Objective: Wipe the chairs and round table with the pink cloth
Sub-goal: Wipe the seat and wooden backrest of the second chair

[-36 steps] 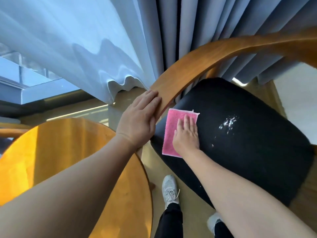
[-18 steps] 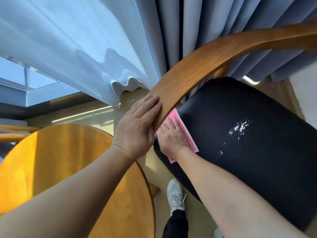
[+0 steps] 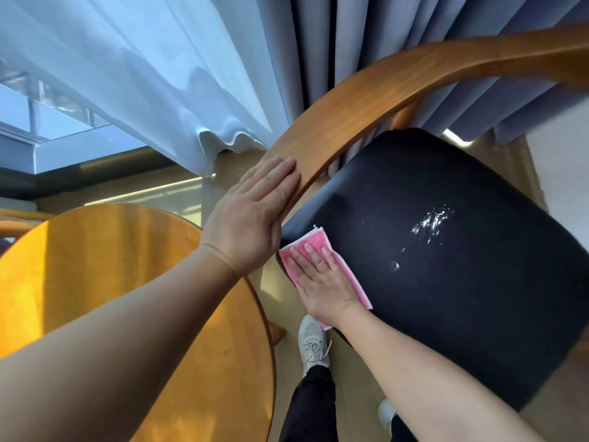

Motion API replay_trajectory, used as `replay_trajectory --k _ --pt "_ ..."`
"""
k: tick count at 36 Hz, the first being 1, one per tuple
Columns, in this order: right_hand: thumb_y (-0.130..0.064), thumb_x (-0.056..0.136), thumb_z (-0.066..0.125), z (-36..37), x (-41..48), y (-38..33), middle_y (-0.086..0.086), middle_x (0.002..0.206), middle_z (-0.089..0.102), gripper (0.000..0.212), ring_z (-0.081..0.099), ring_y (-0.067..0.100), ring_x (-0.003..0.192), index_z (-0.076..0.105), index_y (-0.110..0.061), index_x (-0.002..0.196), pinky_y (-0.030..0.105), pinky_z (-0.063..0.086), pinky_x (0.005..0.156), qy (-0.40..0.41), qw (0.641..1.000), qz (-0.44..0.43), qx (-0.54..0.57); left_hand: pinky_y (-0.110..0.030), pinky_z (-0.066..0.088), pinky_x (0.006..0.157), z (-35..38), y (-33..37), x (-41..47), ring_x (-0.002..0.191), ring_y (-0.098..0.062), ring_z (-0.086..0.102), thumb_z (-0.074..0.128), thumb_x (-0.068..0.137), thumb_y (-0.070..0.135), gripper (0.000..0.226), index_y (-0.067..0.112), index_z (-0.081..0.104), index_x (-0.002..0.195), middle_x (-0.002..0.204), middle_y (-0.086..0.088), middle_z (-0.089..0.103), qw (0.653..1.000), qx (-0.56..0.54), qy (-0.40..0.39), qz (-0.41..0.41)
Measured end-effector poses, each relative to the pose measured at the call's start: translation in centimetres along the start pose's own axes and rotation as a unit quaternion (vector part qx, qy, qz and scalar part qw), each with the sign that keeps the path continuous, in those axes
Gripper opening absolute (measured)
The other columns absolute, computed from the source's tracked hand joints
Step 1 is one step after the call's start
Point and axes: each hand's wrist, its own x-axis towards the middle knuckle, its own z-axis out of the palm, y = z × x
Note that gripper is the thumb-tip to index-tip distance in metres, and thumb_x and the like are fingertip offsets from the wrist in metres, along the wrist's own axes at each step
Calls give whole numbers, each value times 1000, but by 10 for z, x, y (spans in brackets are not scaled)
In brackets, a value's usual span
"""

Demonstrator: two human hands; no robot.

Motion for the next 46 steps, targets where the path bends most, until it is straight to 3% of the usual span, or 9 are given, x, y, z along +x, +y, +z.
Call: replay_trajectory --k 6,10,15,22,27,33,37,40,46 --pt "-42 98 13 -10 10 7 -3 161 -9 60 -19 24 146 3 -22 153 47 -9 119 10 1000 15 3 -38 24 114 0 -4 3 136 -26 34 46 89 13 49 7 45 138 143 -10 43 1000 -2 -5 -3" --pt "-41 98 25 -31 29 23 1 158 28 57 21 29 147 30 -20 150 48 6 119 48 995 75 41 -33 18 115 -1 -6 7 137 -23 31 44 90 16 49 8 44 139 144 -9 42 1000 -1 -7 -3" --pt "-44 98 19 -43 54 49 -2 159 9 57 9 27 149 9 -23 150 44 -14 118 38 994 101 28 -35 19 115 -1 -6 8 138 -23 31 40 91 21 50 9 43 139 145 -9 41 1000 5 -8 -2" --pt "-44 97 21 -47 57 55 1 160 20 58 11 28 149 11 -21 150 45 -12 118 44 994 94 25 -39 22 115 0 -3 9 138 -22 30 38 89 21 51 9 44 138 144 -9 41 1000 5 -7 25" --pt "-42 96 17 -70 83 83 6 159 27 63 14 28 148 33 -16 150 45 -5 119 56 991 119 26 -36 18 116 0 -4 10 138 -21 29 41 89 19 51 9 44 139 145 -8 40 999 13 -12 30" --pt "-36 94 21 -94 110 118 9 140 52 50 31 30 140 63 -15 113 48 10 119 96 981 169 7 -35 20 116 0 -3 10 138 -22 32 49 88 14 49 10 48 136 144 -7 42 1000 16 -2 22" --pt "-37 98 17 -90 104 116 7 150 42 55 22 29 145 53 -16 132 47 5 121 87 981 176 11 -32 17 116 -2 -3 11 137 -22 32 50 88 14 48 9 49 136 144 -7 42 1000 18 -3 25" --pt "-42 97 8 -80 90 110 5 162 17 64 4 28 150 22 -16 154 47 -2 121 65 979 190 15 -32 17 116 -3 -3 11 138 -22 32 51 89 14 47 9 48 136 144 -7 41 1000 18 -6 22" --pt "-44 99 9 -51 38 79 10 162 4 63 2 32 150 1 -15 153 51 0 120 64 972 225 15 -27 10 116 -5 -2 11 139 -19 28 46 93 20 46 12 46 138 146 -5 39 1000 24 -14 13"
